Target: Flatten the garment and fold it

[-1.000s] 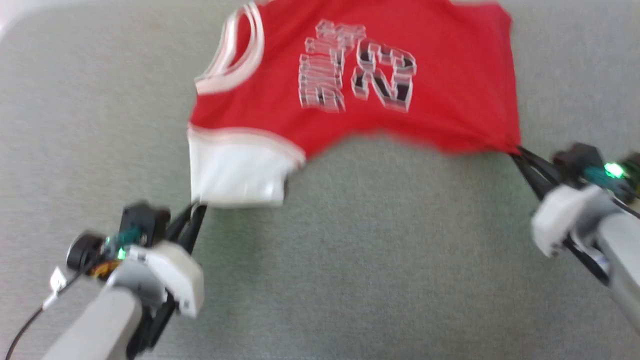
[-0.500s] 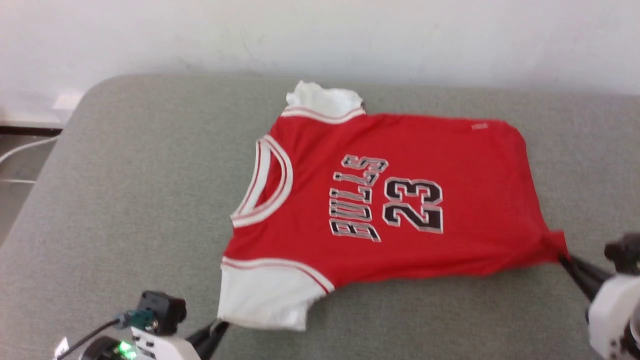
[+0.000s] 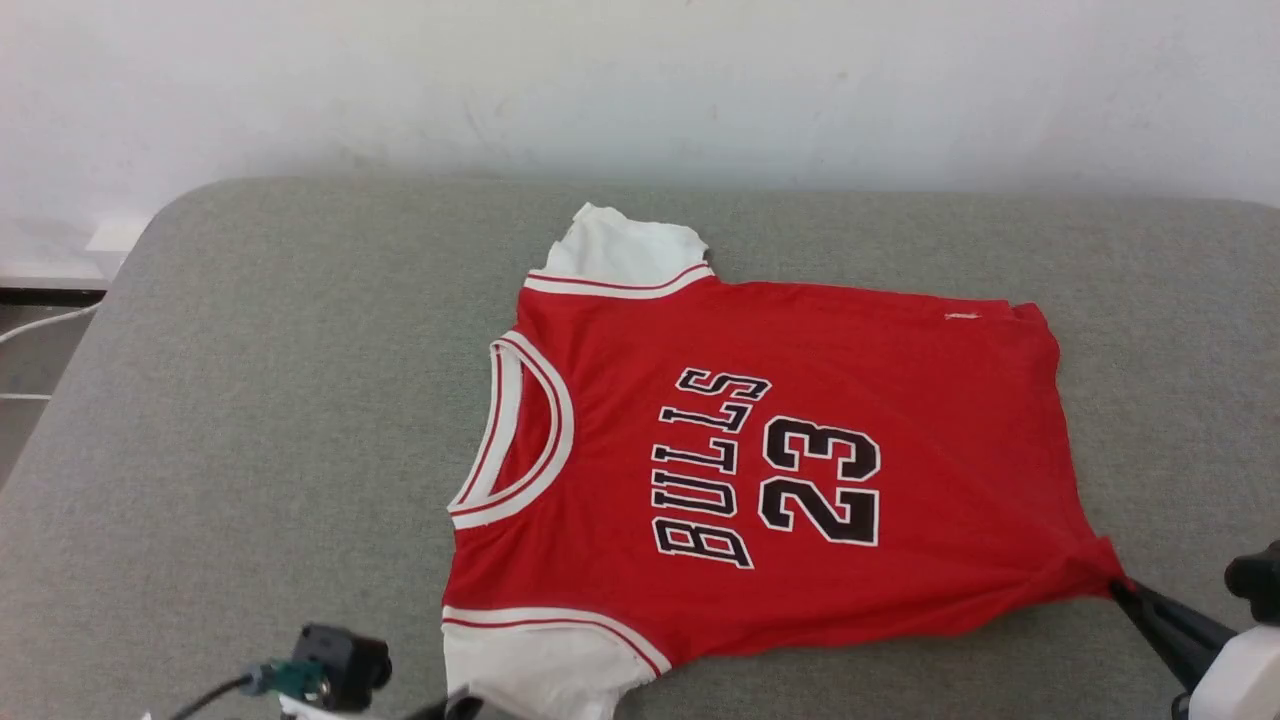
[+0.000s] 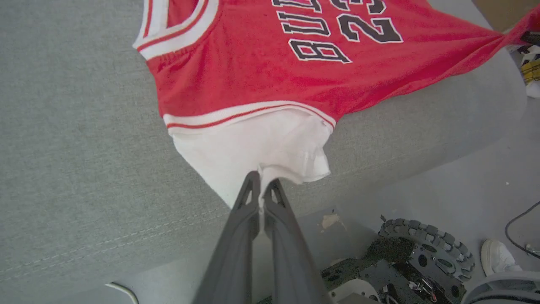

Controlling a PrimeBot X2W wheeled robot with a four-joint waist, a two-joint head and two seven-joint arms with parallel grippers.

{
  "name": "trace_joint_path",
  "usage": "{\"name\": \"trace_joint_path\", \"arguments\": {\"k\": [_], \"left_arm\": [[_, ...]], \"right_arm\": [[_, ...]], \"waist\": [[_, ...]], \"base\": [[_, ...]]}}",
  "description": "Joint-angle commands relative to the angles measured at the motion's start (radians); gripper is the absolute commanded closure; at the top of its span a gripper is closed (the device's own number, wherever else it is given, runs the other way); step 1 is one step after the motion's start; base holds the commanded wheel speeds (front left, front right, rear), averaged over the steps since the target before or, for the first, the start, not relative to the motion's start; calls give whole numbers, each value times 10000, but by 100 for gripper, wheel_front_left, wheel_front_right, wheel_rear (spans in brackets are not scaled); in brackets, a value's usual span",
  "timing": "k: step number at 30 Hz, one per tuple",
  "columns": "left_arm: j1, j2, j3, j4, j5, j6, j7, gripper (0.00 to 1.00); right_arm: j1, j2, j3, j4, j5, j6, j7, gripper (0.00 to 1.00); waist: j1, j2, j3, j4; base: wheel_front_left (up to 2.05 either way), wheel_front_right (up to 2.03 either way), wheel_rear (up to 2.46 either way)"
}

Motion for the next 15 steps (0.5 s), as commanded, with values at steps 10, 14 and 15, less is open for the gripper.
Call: {"name": "trace_joint_path", "arguments": {"k": [10, 14, 15], "left_arm": [[-1759, -1115, 1188, 249, 19, -31, -1856, 100], [-2907, -1559, 1335, 848, 338, -50, -2238, 100], [-3152, -1637, 1348, 1000, 409, -30, -2262, 100]], "right_arm": [[-164, 726, -933, -426, -438, -21, 116, 100], [-483, 1053, -1205, -349, -485, -21, 398, 100], [-561, 1107, -1276, -335, -470, -21, 453, 100]], "waist": [[0, 0, 571, -314], [0, 0, 1144, -422], [0, 0, 1276, -442]], "base": [[0, 0, 0], [0, 0, 0], [0, 0, 0]]}}
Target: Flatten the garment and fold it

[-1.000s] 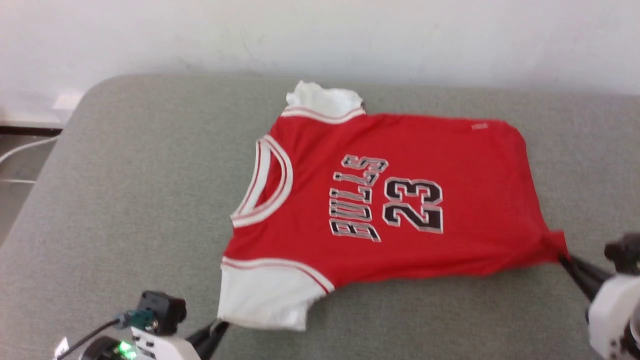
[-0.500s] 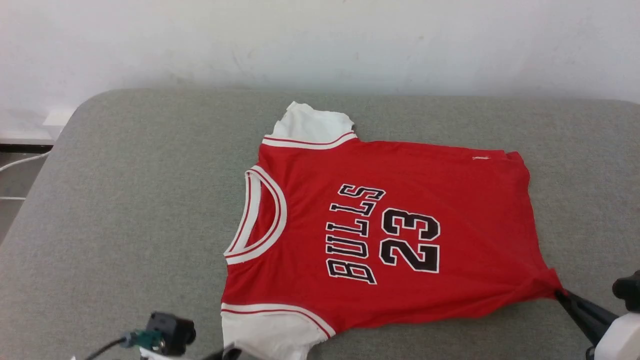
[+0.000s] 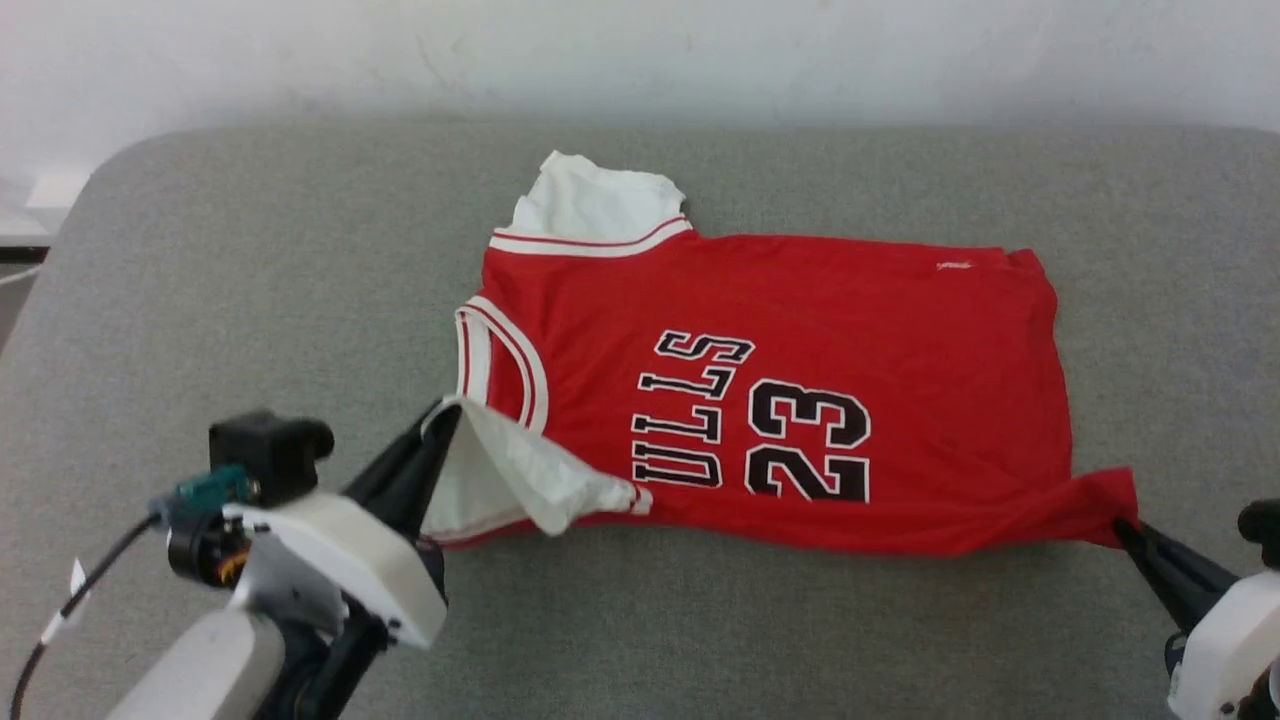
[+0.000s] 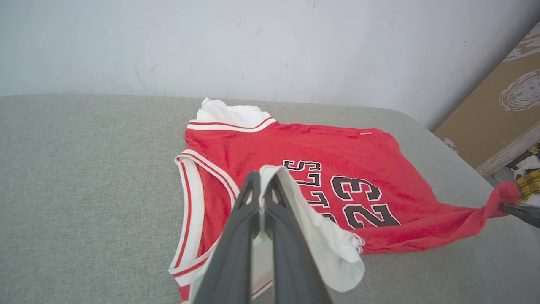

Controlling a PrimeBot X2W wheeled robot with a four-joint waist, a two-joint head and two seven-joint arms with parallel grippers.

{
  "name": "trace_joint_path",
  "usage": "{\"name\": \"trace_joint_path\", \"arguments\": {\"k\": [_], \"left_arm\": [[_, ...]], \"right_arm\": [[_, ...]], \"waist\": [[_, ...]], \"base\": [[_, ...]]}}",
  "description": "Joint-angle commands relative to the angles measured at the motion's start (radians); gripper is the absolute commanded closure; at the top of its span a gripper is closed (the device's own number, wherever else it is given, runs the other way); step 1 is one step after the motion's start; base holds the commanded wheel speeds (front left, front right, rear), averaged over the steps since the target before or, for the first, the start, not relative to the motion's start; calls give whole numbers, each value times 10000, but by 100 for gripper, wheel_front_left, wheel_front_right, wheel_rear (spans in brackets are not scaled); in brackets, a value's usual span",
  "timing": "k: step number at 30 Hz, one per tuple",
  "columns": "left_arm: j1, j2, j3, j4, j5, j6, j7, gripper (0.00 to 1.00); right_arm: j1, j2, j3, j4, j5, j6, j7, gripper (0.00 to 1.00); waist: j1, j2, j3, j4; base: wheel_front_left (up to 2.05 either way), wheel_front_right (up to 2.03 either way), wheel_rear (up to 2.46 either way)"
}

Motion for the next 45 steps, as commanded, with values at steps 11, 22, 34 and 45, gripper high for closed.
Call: {"name": "trace_joint_path", "arguments": {"k": [11, 22, 34, 45], "left_arm": [[-2567, -330, -371, 2333, 898, -297, 392, 100], [-4035, -1080, -1076, 5320, 1566, -675, 255, 100], [-2988, -2537, -279, 6126, 308, 350, -463, 0], [-954, -1682, -552, 3749, 490, 1914, 730, 0]], "right_arm": [[-1519, 20, 233, 368, -301, -21, 928, 100], [-2842, 177, 1168, 1728, -553, -21, 1192, 88], [-2460, 1324, 36, 2180, -1298, -21, 1520, 0], [-899, 3967, -2427, -433, -3067, -21, 3600, 0]], "waist": [[-1, 0, 1656, -369], [-1, 0, 1988, -421], [-1, 0, 517, -132], [-1, 0, 362, -195]], "base": [[0, 0, 0], [0, 0, 0], [0, 0, 0], [0, 0, 0]]}}
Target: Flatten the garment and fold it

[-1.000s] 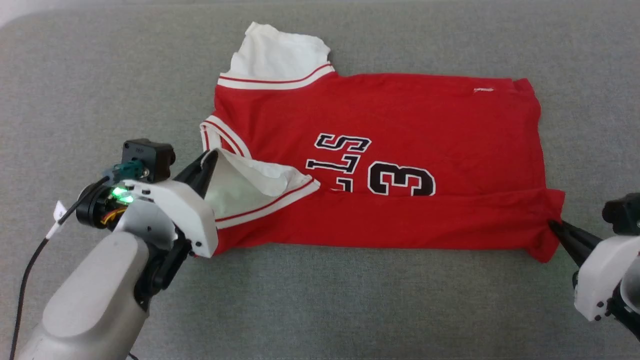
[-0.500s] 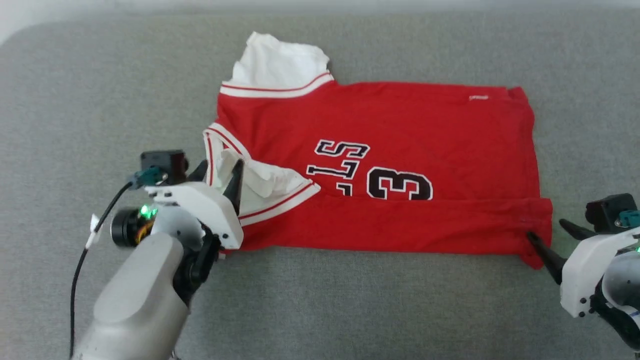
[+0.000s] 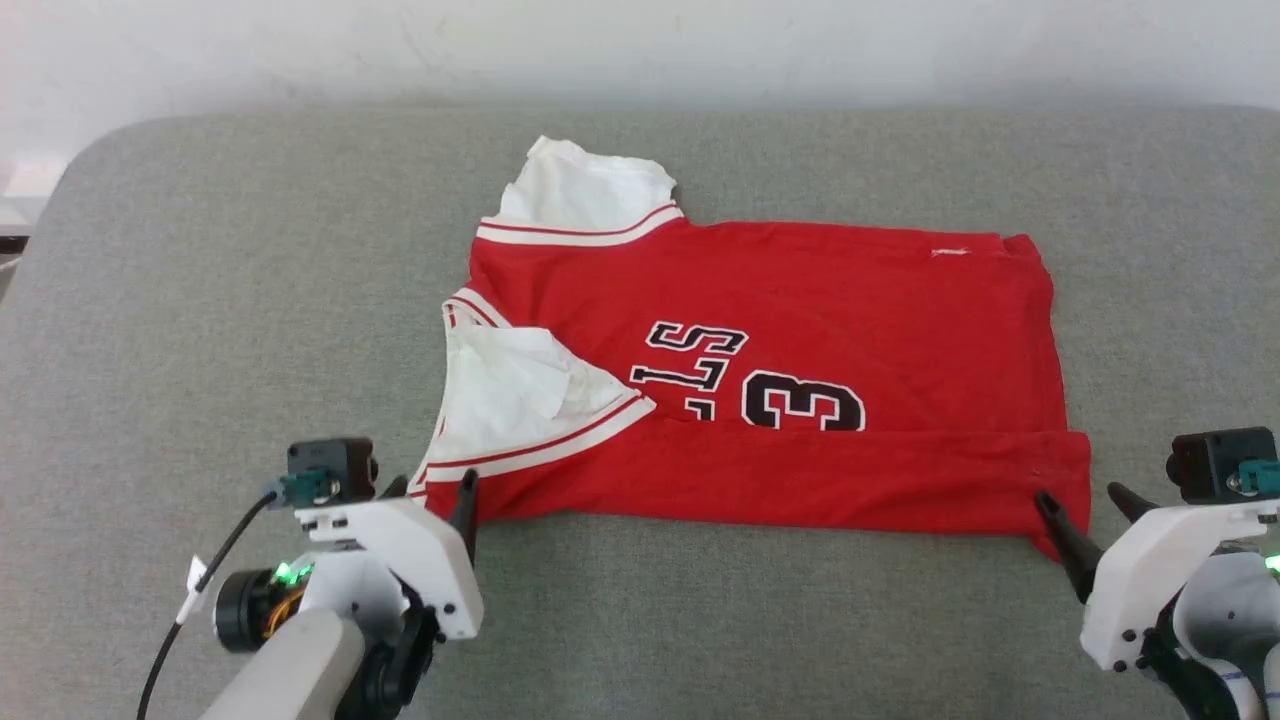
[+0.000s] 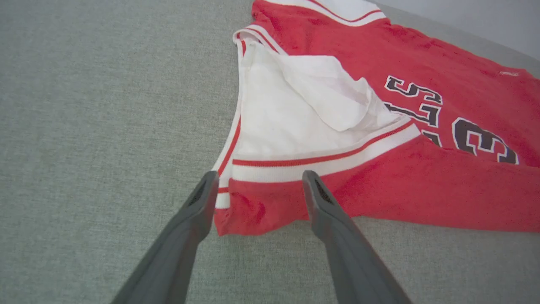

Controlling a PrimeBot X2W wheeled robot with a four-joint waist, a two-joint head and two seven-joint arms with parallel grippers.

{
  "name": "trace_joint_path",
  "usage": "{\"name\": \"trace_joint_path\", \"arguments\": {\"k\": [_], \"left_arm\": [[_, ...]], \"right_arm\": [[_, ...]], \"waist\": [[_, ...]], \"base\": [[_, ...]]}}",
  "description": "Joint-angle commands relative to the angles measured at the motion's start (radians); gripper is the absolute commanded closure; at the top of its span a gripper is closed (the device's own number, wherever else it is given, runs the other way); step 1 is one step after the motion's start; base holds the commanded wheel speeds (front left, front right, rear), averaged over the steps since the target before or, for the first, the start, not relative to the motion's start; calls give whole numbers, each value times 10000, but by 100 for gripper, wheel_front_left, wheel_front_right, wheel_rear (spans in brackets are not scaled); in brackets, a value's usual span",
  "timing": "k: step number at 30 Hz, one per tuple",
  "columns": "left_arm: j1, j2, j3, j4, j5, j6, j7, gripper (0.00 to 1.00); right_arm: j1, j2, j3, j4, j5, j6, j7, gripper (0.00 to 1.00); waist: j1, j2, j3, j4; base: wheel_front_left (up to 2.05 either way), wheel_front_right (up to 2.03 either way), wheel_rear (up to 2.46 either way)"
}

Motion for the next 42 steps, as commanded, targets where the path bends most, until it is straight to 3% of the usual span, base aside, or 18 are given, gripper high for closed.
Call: {"name": "trace_joint_path", "arguments": {"k": [1, 6, 15, 16, 18, 23, 27, 42], "left_arm": [[189, 129, -39, -137, 90, 146, 109, 0], [357, 418, -24, -211, 285, 620, 326, 0], [200, 393, -118, 713, 270, 802, 670, 0], [196, 334, -122, 853, 195, 749, 702, 19], [167, 170, -123, 1052, 41, 570, 657, 100], [44, -192, -113, 1245, -143, -7, 62, 100], [17, -285, -135, 1067, -90, -214, -367, 100], [416, 311, -407, -1206, 413, 269, -159, 100]], "right_arm": [[188, 270, -141, -344, -179, -19, 100, 0], [563, 882, -353, -1343, -525, -19, 414, 0], [624, 1163, -537, -2256, -771, -19, 679, 0], [637, 1161, -555, -2269, -776, -19, 686, 0], [676, 1114, -653, -2201, -832, -19, 715, 0], [696, 936, -870, -1923, -1023, -19, 729, 0], [550, 1045, -1028, -1520, -1174, -19, 800, 0], [-421, 1407, -1430, 1087, -1540, -19, 649, 0]], "waist": [[2, 0, 134, -101], [2, 0, 529, -355], [2, 0, 1268, -790], [2, 0, 1301, -801], [2, 0, 1336, -783], [2, 0, 1159, -560], [2, 0, 887, -291], [2, 0, 921, 348]], "base": [[0, 0, 0], [0, 0, 0], [0, 0, 0], [0, 0, 0], [0, 0, 0], [0, 0, 0], [0, 0, 0], [0, 0, 0]]}}
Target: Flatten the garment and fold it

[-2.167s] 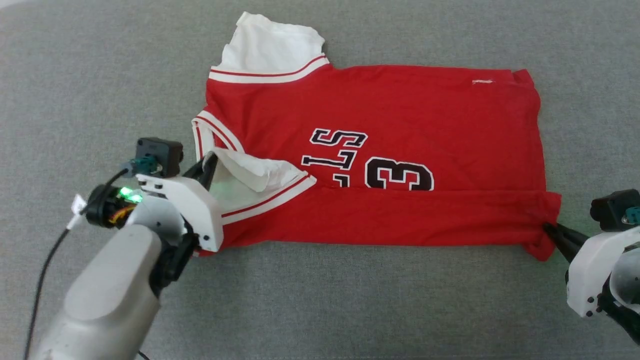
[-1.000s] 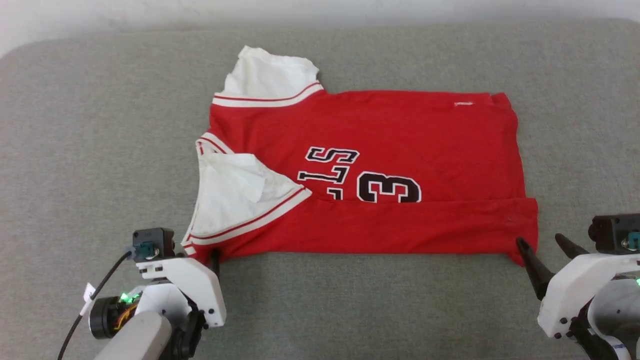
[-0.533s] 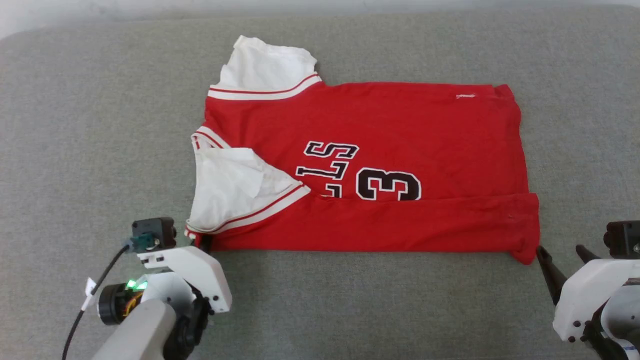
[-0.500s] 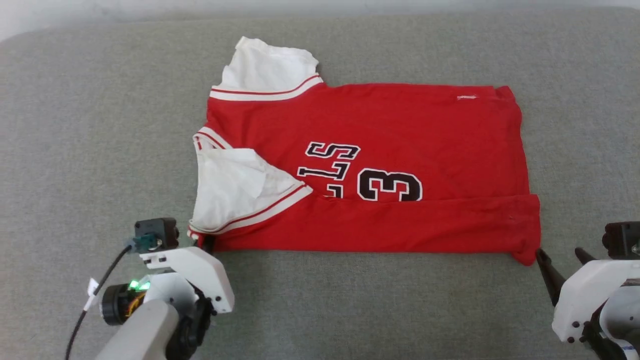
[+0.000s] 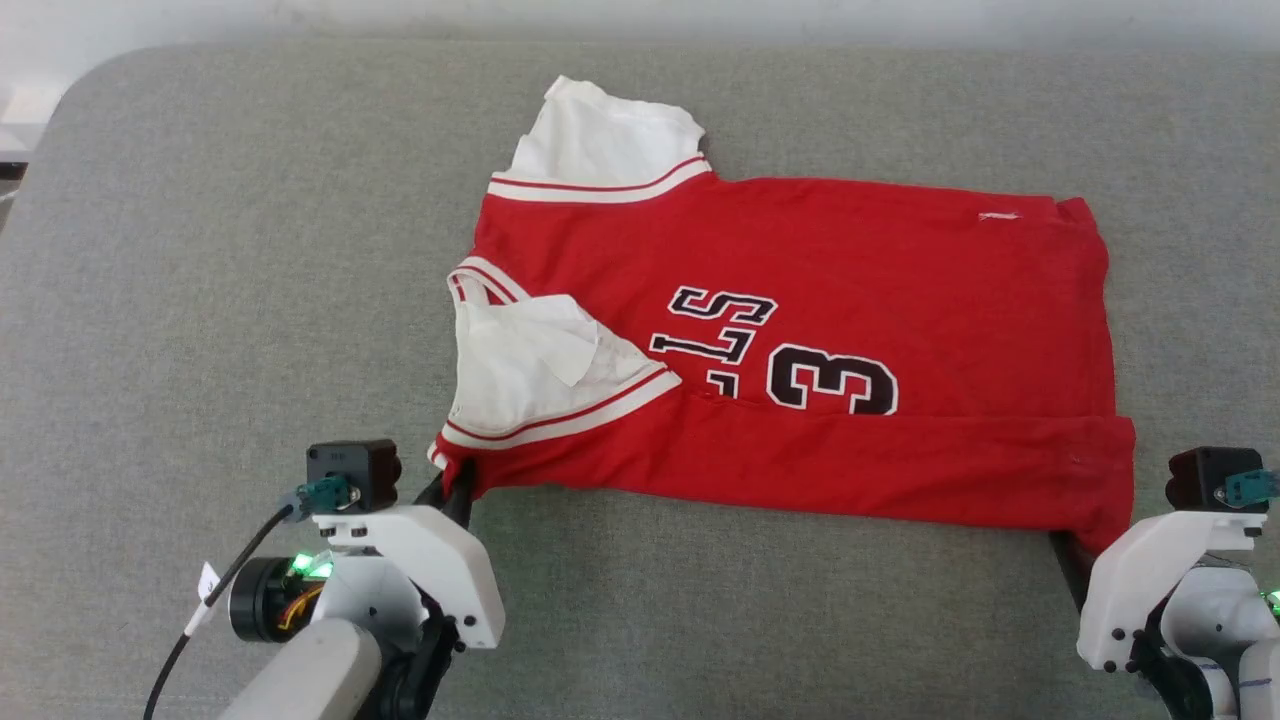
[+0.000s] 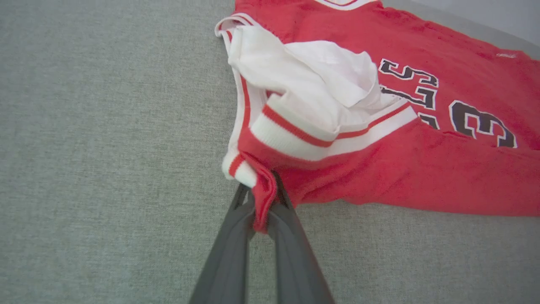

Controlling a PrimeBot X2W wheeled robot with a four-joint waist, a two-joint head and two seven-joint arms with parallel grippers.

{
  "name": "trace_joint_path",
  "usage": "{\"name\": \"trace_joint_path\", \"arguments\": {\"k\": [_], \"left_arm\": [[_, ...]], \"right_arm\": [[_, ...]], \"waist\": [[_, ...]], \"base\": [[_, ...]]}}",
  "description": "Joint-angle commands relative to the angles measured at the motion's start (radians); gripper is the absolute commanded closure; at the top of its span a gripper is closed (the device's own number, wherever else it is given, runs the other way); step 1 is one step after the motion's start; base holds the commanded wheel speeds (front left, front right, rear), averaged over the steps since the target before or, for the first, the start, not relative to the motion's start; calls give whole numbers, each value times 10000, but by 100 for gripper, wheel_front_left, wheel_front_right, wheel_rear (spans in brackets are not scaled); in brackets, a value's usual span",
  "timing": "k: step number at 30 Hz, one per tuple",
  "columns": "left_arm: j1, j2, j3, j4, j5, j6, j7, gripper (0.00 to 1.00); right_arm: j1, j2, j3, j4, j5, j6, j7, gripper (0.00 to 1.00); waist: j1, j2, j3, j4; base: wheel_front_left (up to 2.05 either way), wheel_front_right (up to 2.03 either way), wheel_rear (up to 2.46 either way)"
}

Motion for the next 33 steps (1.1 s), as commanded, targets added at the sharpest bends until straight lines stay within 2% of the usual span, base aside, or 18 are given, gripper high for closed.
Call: {"name": "trace_joint_path", "arguments": {"k": [1, 3, 4, 5, 6, 14, 20, 25, 28, 33], "left_arm": [[119, 49, -4, -108, 131, 114, 16, 100], [135, 123, -12, -271, 176, 175, 61, 100], [143, 152, -16, -330, 191, 200, 81, 100], [153, 171, -21, -379, 191, 216, 108, 100], [159, 185, -20, -417, 183, 228, 130, 100], [410, 344, -58, -352, 101, 234, 219, 100], [880, 601, -8, -360, -65, 220, 247, 100], [1585, 774, -249, -557, -413, 210, 820, 100], [1963, 829, -486, -585, -544, 193, 1140, 100], [2196, 563, -709, -344, -786, 62, 1273, 100]], "right_arm": [[-109, 33, -14, 125, -114, -19, -71, 0], [-148, 34, -64, 464, -238, -19, -160, 0], [-169, 37, -77, 618, -252, -19, -194, 30], [-195, 42, -81, 732, -253, -19, -245, 72], [-223, 45, -76, 824, -247, -19, -301, 100], [-246, -417, 48, 899, -9, -19, -585, 100], [431, -1102, 185, 36, 428, -19, -48, 100], [1335, -1617, 111, -911, 762, -19, 647, 100], [1824, -1680, 62, -1276, 900, -19, 1010, 100], [2286, -1514, -2, -1336, 973, -19, 1231, 100]], "waist": [[-2, 0, 58, 47], [-2, 0, 96, 70], [-2, 0, 104, 75], [-2, 0, 106, 73], [-2, 0, 99, 67], [-2, 0, -406, -79], [-2, 0, -1088, -116], [-2, 0, -1441, -90], [-2, 0, -1495, -83], [-2, 0, -1444, -52]], "base": [[0, 0, 0], [0, 0, 0], [0, 0, 0], [0, 0, 0], [0, 0, 0], [0, 0, 0], [0, 0, 0], [0, 0, 0], [0, 0, 0], [0, 0, 0]]}}
